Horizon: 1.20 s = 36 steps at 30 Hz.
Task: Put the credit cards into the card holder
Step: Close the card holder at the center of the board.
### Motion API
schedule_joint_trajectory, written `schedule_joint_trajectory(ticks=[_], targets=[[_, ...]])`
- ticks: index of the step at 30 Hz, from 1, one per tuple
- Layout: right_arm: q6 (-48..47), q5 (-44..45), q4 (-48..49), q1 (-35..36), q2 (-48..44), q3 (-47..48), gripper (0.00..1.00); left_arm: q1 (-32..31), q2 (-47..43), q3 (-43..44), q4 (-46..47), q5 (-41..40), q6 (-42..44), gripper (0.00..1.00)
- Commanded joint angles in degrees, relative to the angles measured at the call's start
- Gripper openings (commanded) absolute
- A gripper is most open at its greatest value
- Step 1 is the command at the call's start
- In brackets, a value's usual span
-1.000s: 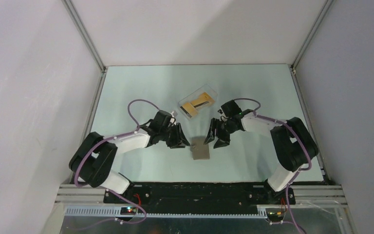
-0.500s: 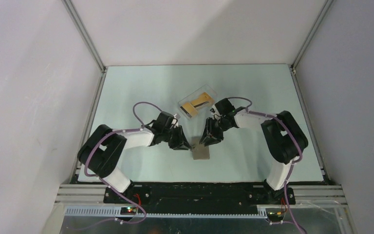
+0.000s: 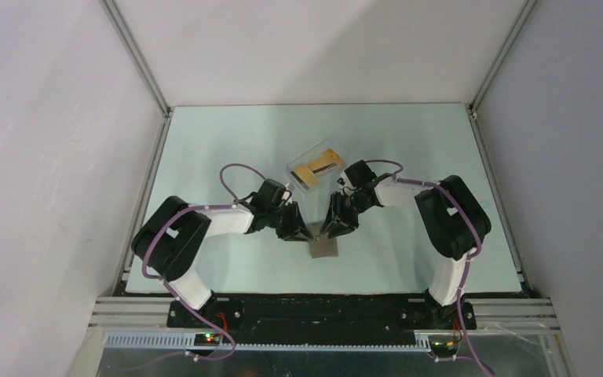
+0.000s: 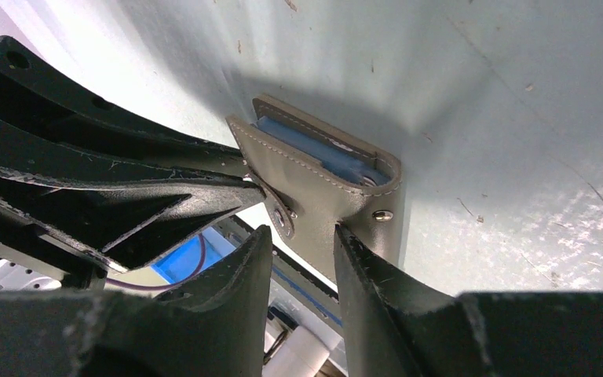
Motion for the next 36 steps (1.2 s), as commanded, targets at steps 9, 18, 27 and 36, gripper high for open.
schedule_joint_trajectory(ticks=[9,18,27,36], targets=[[0.36,0.85,3.19,1.97,3.63,0.52,0.38,-1.29,-0.52,2.45,-3.39,-5.93,-0.35,0.24],[0.67,-1.55,5.71,3.37,4.37,0.6,0.36,-1.75,-1.14,3.14,-4.32,-7.79,-0.6,0.25],[1.09,-1.7,6.86,4.6,5.25,0.59,0.36,-3.83,-3.3,3.33,-5.97,-11.56,-4.25,0.25],[-1.26,3.88,1.95,5.61,7.4,2.25,0.28,-5.4,-5.05,3.31,-6.72,-16.1,-6.81,0.26]])
